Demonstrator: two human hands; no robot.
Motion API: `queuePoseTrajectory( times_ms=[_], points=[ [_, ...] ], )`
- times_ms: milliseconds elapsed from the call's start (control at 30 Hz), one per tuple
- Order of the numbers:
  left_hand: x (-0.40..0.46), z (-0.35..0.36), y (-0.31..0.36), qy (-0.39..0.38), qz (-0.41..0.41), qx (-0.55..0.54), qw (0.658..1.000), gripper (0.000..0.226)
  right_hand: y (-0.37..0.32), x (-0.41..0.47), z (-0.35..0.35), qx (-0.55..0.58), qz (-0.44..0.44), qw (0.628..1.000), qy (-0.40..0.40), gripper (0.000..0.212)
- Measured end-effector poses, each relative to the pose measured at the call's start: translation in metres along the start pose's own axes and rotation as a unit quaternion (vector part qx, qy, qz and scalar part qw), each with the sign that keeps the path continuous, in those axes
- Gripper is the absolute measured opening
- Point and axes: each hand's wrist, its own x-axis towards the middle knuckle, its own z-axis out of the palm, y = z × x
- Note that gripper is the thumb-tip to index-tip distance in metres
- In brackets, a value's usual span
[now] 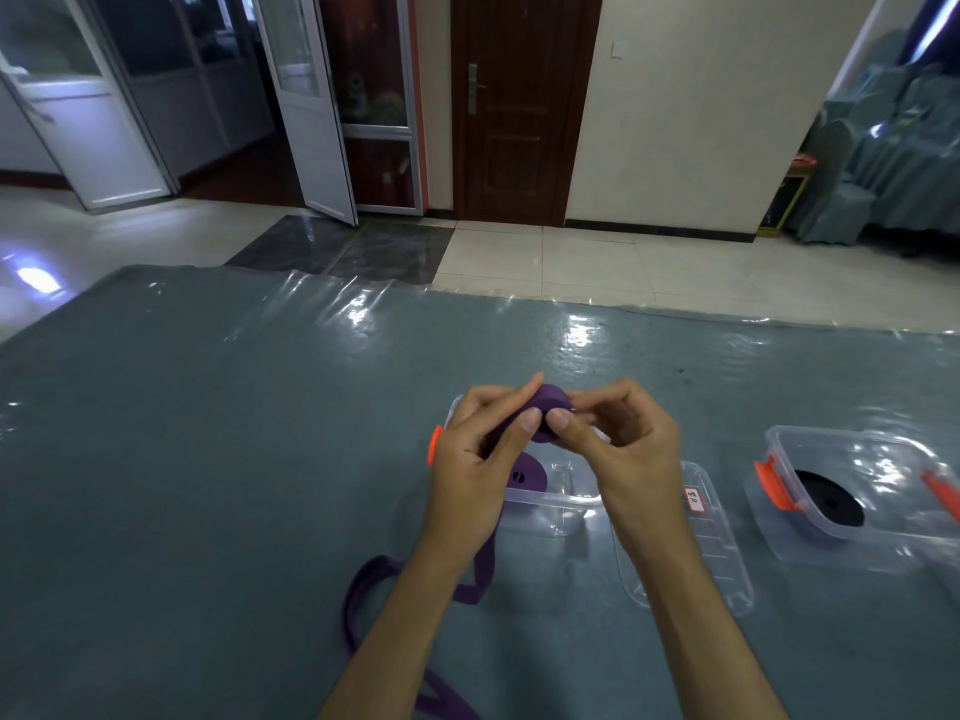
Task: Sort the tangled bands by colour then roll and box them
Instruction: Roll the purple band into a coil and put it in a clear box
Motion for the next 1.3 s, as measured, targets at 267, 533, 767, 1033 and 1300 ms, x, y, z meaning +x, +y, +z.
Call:
queuePoseTrajectory(
  times_ms=[267, 533, 767, 1033, 1300],
  points=[
    [0.006, -0.003, 0.003, -0.04, 0.004, 0.046, 0.998, 0.037, 0.001, -0.001, -0.003, 0.051, 0.026, 0.998, 0.008, 0.02],
    [0.001, 0.004, 0.003, 0.06, -0.018, -0.054, 0.997, 0.016, -0.001, 0.001, -0.005, -0.029, -0.036, 0.999, -0.024, 0.026],
    [0.011, -0.008, 0.006, 0.017, -0.055, -0.136, 0.989, 0.026, 0.009, -0.002, 0.01, 0.028, -0.012, 0.999, 0.016, 0.021],
    [0.008, -0.008, 0.0, 0.066, -0.026, -0.087, 0.994, 0.023, 0.002, 0.0, 0.005, -0.014, -0.01, 1.0, -0.019, 0.027],
    [0.016, -0.005, 0.002, 0.051, -0.038, -0.113, 0.992, 0.019, 0.01, -0.005, 0.022, -0.005, -0.002, 0.999, 0.046, 0.023]
  ],
)
